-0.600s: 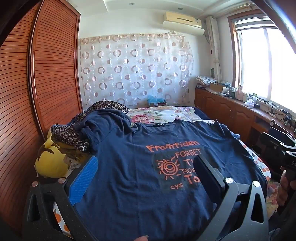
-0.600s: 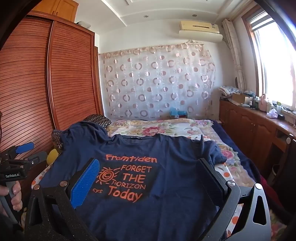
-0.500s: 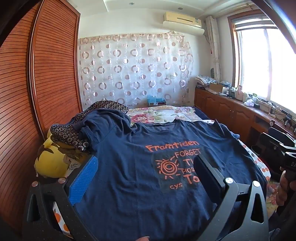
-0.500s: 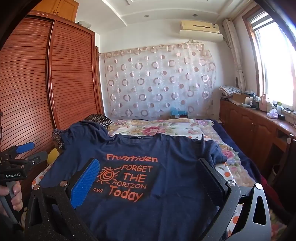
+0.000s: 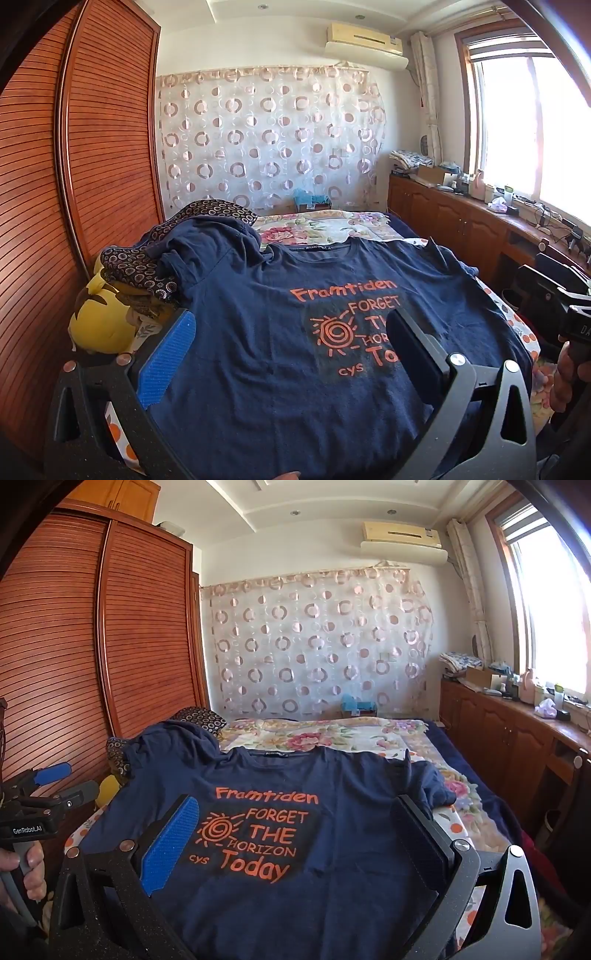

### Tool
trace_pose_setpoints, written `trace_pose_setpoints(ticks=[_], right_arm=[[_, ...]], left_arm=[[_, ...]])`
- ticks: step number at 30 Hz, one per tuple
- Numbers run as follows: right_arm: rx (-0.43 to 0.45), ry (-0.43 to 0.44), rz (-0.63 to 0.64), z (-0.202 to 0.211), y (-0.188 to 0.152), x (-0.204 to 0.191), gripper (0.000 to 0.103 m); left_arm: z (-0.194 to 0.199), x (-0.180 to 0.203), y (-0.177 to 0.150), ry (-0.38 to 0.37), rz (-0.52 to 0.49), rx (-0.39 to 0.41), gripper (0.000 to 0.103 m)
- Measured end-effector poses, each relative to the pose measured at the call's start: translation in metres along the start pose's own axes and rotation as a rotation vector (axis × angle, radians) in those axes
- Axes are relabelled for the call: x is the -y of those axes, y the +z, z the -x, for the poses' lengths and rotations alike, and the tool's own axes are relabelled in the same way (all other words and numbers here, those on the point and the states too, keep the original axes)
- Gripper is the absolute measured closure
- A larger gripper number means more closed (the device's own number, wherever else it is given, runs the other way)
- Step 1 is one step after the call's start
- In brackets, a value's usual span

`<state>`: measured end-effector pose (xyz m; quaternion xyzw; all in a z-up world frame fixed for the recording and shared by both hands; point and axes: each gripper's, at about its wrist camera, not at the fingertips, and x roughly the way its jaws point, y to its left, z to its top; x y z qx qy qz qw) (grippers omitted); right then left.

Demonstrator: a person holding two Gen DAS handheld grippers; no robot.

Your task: Fold small clothes

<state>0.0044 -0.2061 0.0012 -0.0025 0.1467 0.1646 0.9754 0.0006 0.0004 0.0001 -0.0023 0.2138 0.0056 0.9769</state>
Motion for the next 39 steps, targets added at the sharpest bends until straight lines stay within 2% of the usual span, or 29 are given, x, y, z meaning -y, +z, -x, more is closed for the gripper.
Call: trace_pose_setpoints(ticks=[39], right_arm=[[0.019,0.004,0.001,0.003,0.001,-0.003,0.000]], left_arm=[[0.009,0.007,0.004,-0.005,-0.005,0.020,0.000]])
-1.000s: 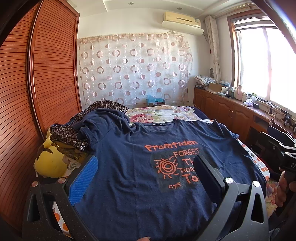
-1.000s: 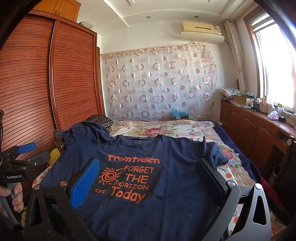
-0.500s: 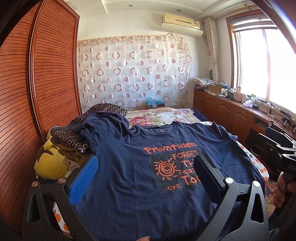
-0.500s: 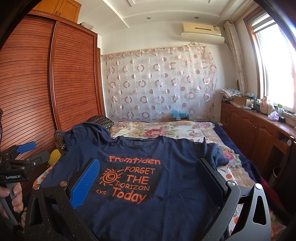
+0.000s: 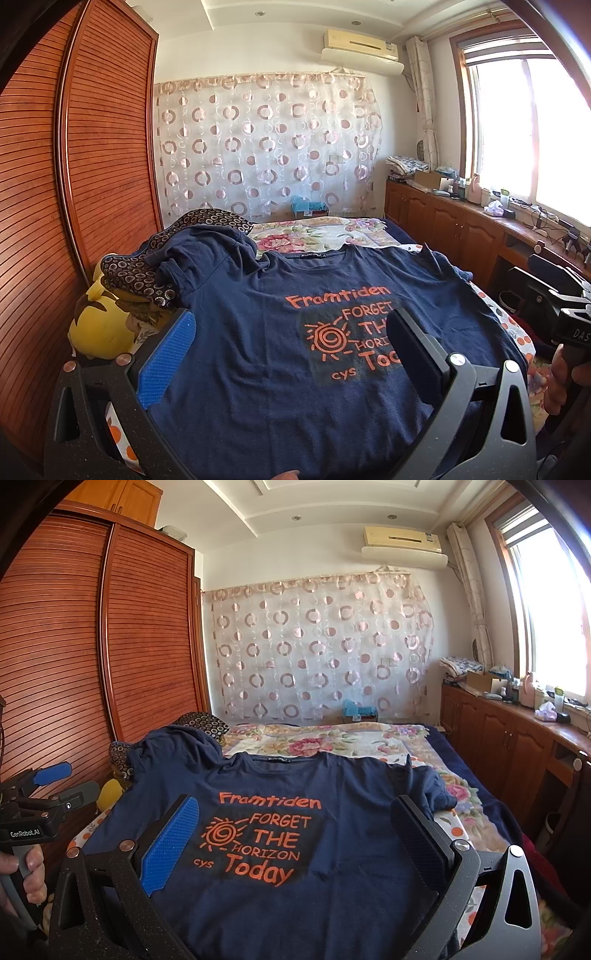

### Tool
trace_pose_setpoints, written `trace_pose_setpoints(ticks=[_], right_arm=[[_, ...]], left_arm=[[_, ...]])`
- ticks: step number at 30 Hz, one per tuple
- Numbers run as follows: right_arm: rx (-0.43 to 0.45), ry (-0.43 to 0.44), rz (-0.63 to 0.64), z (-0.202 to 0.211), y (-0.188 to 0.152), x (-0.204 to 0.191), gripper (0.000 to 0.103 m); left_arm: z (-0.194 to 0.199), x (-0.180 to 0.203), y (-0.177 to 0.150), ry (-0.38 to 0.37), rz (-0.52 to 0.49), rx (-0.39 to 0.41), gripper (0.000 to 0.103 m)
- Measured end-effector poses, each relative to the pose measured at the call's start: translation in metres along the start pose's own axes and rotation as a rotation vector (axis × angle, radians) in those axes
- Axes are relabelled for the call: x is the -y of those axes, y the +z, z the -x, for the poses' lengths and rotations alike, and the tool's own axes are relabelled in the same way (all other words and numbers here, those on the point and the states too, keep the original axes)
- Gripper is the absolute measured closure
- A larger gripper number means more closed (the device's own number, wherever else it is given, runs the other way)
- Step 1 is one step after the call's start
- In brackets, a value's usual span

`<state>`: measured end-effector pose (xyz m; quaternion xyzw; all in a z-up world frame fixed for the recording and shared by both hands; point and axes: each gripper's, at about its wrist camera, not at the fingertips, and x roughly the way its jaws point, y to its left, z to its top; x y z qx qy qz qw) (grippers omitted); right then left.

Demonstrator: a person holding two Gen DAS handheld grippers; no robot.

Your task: Fold small clothes

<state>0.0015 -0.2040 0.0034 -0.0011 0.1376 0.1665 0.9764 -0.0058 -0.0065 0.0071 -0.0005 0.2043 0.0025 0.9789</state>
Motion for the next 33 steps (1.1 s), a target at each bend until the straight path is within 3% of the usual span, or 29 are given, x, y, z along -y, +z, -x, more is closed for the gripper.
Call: trace_pose_setpoints(ticks=[33], right_arm=[[0.008,0.011,-0.004,0.0010,-0.0020,-0.0003,0.000]], left_arm=[[0.0001,0.0006,-0.0010,0.001,0.000,0.004,0.000]])
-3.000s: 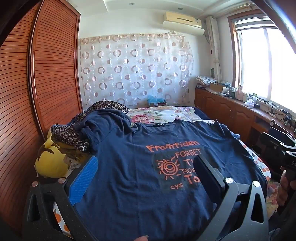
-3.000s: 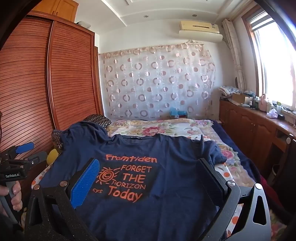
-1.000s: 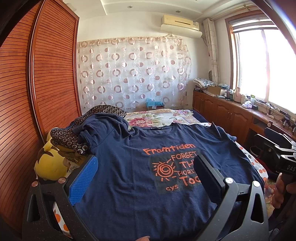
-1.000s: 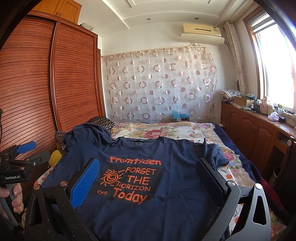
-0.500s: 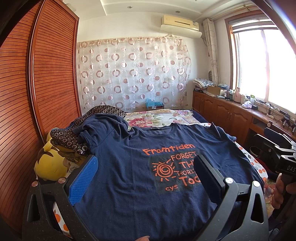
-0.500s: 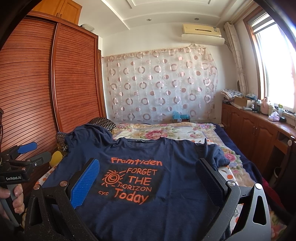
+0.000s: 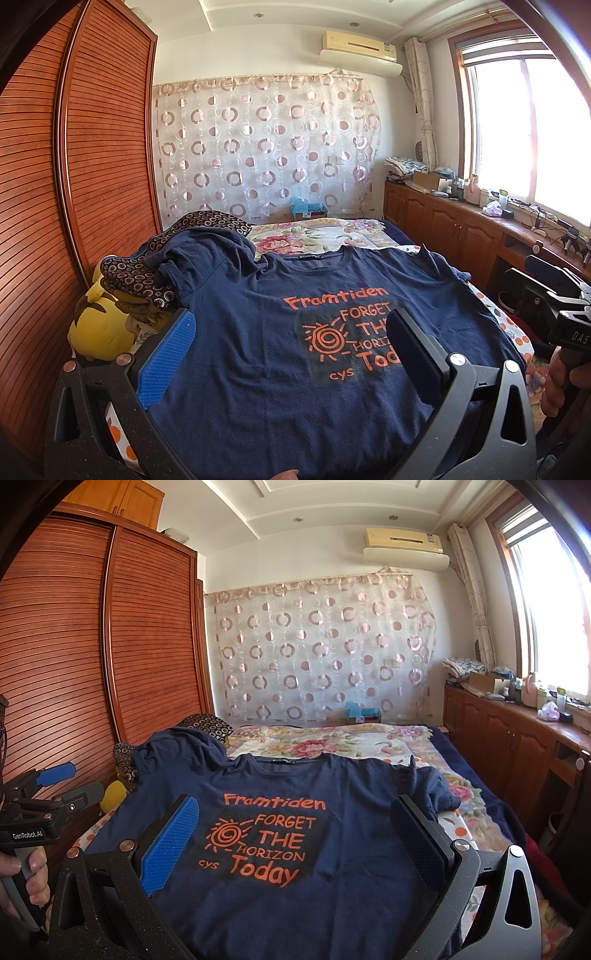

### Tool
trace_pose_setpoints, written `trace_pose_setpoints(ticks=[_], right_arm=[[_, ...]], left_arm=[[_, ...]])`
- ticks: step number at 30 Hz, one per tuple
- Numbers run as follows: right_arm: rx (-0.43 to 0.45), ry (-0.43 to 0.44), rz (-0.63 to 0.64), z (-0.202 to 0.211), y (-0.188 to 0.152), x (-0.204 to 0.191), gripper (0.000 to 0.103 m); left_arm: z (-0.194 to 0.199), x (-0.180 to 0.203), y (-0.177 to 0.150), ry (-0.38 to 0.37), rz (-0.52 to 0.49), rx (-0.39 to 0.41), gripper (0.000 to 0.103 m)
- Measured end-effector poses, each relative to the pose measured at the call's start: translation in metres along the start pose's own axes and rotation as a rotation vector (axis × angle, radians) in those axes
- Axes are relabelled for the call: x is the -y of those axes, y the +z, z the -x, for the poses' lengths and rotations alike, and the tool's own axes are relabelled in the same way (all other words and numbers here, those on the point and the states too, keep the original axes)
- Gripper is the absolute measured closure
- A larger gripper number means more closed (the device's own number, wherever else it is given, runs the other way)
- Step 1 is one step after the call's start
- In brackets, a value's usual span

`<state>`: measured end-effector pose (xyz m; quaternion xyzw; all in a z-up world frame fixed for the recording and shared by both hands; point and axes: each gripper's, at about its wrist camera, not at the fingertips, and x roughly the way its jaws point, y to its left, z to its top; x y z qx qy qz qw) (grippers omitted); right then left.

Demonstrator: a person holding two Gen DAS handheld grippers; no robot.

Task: Fold small clothes
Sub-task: 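Reach the left tool to the sleeve beside the patterned cloth and grasp it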

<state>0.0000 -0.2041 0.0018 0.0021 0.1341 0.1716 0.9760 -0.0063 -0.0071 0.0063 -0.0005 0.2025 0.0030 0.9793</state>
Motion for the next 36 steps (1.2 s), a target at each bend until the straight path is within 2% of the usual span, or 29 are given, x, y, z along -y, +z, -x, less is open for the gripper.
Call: trace_pose_setpoints(ticks=[11,23,29,36], right_arm=[[-0.035,0.019,-0.006,-0.013,-0.008,0.000,0.000],[-0.106,0.047,0.009,-0.056,-0.016,-0.001,0.000],[-0.125,0.027,0.031,-0.079,-0.016,-0.006,0.000],[-0.210,0.106,0.043,-0.111,-0.017,-0.015,0.000]], left_arm=[[-0.008,0.001,-0.003,0.005,0.009,-0.038,0.000],[-0.046,-0.039,-0.023,0.058,0.045,-0.128,0.000],[-0.061,-0.061,-0.033,0.088,0.055,-0.163,0.000],[-0.076,-0.091,-0.036,0.097,0.073,-0.195,0.000]])
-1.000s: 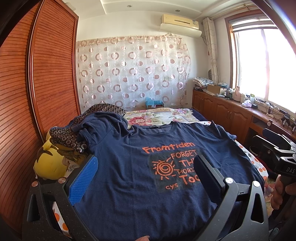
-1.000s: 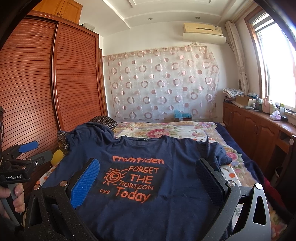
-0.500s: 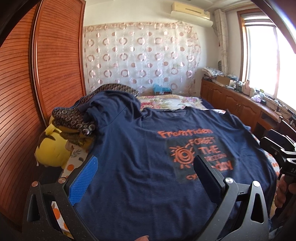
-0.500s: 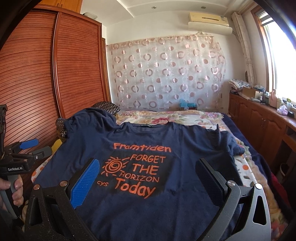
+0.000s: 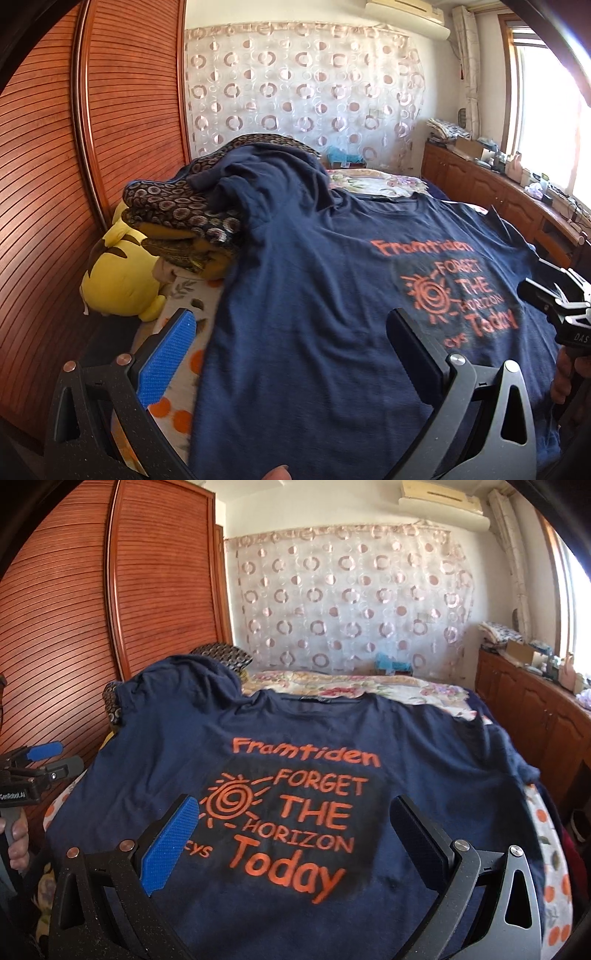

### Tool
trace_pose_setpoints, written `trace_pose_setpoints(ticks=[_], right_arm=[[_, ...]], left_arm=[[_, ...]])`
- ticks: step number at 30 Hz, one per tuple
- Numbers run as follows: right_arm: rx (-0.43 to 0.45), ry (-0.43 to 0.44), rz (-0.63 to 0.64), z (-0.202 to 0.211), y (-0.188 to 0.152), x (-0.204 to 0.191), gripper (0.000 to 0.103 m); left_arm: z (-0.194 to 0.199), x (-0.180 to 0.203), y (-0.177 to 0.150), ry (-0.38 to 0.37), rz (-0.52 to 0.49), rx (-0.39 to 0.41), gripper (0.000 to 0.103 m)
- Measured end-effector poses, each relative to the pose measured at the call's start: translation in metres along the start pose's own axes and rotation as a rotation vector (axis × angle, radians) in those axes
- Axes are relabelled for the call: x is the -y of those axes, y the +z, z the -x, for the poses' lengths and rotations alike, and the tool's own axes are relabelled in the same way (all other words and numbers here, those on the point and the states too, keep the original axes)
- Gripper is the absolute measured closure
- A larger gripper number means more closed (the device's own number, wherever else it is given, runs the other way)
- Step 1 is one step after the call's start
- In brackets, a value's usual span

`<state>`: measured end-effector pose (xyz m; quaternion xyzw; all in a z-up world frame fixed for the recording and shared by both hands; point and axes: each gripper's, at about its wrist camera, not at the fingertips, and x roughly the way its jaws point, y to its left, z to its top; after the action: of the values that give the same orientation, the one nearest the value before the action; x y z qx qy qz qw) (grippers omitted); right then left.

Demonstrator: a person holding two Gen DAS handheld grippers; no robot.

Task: Fold small clothes
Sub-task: 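Reach the left tool to the sleeve beside the patterned cloth and grasp it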

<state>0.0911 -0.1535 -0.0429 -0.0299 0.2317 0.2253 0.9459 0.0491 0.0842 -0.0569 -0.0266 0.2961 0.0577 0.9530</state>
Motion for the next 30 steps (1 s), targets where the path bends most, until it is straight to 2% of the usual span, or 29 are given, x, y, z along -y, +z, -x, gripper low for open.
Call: trace_pose_setpoints(ticks=[4,12,14,18,21,25,29,30], right_arm=[[-0.024,0.065,-0.010,-0.004,0.009,-0.002,0.000],[-0.042,0.128,0.026,-0.009,0.021,-0.004,0.001],[-0.049,0.136,0.033,-0.013,0.024,0.000,0.001],[-0.061,0.152,0.029,-0.021,0.029,0.007,0.001],[-0.061,0.156,0.030,-0.033,0.034,0.009,0.001],[-0.063,0.156,0.054,-0.042,0.036,0.003,0.001],[-0.063,0.142,0.079,-0.044,0.038,-0.003,0.001],[-0.062,0.142,0.080,-0.044,0.038,-0.003,0.001]], left_arm=[[-0.001,-0.019,0.018,-0.001,-0.003,0.022,0.000],[-0.013,-0.050,0.064,0.010,0.021,0.069,0.004],[-0.018,-0.054,0.070,-0.003,0.031,0.065,0.008],[-0.045,-0.066,0.089,-0.048,0.082,0.011,0.024],[-0.066,-0.072,0.100,-0.043,0.097,-0.028,0.035],[-0.103,-0.074,0.107,0.023,0.085,-0.129,0.037],[-0.112,-0.064,0.097,0.021,0.047,-0.152,0.038],[-0.112,-0.061,0.095,0.019,0.038,-0.152,0.043]])
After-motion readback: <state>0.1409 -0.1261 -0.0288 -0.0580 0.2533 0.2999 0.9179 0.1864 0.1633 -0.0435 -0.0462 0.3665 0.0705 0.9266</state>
